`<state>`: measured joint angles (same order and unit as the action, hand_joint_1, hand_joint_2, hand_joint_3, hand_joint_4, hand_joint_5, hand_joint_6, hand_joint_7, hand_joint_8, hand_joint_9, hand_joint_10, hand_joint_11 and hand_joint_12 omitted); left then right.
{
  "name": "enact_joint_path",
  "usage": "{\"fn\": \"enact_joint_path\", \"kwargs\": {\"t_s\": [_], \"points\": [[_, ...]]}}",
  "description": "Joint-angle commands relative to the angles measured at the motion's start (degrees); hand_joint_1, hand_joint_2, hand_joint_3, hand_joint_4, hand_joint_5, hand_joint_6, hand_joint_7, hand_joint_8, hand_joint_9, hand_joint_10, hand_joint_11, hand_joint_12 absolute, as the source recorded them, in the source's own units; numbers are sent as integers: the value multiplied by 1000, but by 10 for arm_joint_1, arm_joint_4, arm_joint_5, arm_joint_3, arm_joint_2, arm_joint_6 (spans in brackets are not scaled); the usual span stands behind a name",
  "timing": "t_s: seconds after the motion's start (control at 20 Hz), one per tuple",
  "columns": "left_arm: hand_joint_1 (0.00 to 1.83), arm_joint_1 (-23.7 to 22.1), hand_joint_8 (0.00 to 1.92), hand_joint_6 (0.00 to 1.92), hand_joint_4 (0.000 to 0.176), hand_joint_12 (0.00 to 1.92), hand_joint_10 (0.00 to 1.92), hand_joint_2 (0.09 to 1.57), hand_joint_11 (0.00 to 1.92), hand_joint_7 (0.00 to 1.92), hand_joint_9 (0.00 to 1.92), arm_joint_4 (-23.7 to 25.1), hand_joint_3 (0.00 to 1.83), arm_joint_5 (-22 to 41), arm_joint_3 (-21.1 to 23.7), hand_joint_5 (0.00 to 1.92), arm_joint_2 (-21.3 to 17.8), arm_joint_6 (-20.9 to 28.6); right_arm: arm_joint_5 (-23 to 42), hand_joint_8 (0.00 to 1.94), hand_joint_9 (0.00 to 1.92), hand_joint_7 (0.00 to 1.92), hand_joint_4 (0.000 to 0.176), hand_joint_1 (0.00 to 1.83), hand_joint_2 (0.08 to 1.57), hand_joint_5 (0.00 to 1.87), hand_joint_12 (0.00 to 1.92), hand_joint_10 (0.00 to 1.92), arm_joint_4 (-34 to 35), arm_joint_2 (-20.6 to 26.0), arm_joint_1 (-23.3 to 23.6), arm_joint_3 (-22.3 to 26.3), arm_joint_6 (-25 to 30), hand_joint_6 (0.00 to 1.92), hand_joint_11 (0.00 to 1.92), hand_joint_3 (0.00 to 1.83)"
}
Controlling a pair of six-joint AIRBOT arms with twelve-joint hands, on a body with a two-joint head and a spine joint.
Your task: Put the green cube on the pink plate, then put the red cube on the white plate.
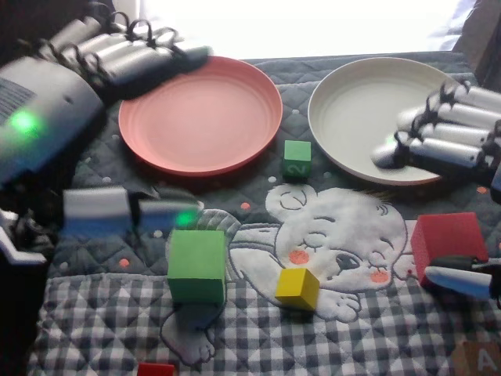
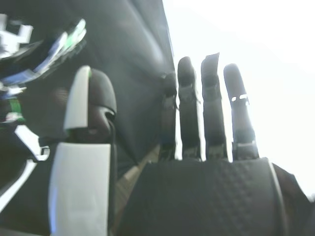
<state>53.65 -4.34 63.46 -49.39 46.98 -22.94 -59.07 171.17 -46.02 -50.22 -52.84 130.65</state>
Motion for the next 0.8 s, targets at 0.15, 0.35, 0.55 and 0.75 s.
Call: {"fn": "enact_joint_path", "kwargs": {"t_s": [0.15, 0.35, 0.55, 0.75], "points": [[454, -13, 0, 0, 85, 533, 11, 858, 0, 125, 129, 52, 0, -22, 5, 196, 4, 1, -51, 592, 146, 325, 0, 335, 1054, 126, 1546, 934, 13, 6, 5, 2, 6, 861, 0, 132], [507, -17, 15, 0, 64, 915, 28, 830, 0, 132, 180, 80, 0, -72, 10, 161, 13, 1, -51, 737, 135, 297, 0, 371, 1142, 130, 1506, 961, 12, 11, 3, 5, 6, 909, 0, 57], [556, -7, 25, 15, 0, 1097, 58, 869, 0, 249, 282, 82, 6, -99, 4, 236, 30, 1, -51, 715, 143, 314, 0, 331, 1170, 130, 1426, 940, 12, 9, 2, 7, 6, 855, 0, 29], [538, -4, 26, 10, 0, 1324, 85, 919, 0, 317, 341, 79, 8, -127, -12, 271, 52, 1, -51, 680, 121, 308, 0, 364, 1189, 124, 1390, 926, 12, 8, 2, 7, 6, 897, 0, 21]]}}
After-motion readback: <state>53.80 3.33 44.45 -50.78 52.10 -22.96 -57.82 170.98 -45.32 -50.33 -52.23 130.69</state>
